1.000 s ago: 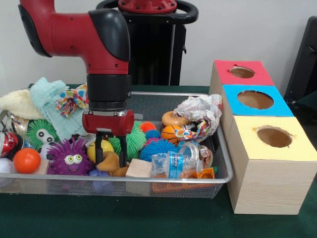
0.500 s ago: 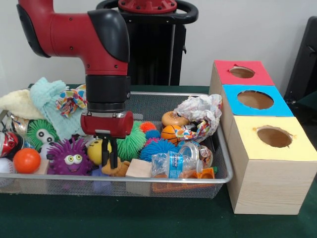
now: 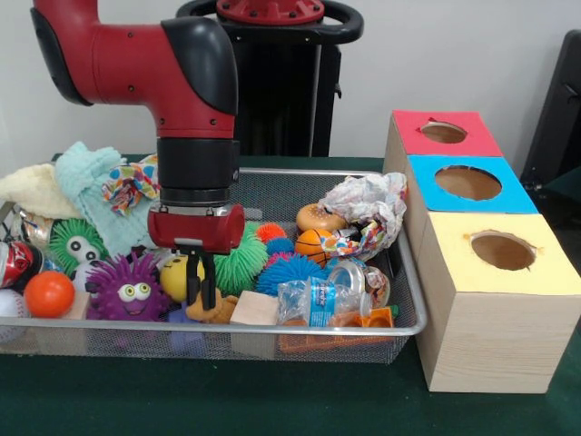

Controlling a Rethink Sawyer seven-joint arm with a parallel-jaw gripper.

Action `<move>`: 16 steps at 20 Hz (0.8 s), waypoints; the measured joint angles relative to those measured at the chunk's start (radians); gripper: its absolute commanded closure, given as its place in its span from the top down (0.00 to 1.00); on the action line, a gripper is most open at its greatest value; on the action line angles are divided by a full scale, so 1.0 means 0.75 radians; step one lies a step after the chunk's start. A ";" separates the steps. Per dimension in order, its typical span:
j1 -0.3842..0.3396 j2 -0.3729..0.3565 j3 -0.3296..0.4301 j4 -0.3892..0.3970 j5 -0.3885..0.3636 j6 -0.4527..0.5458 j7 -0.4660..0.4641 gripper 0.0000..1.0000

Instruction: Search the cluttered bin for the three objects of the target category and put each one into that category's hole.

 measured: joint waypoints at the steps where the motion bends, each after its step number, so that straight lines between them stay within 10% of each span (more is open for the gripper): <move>1: 0.000 -0.002 0.000 0.000 0.000 0.004 0.000 0.00; 16: 0.256 -0.316 -0.100 0.003 0.064 0.631 0.000 0.00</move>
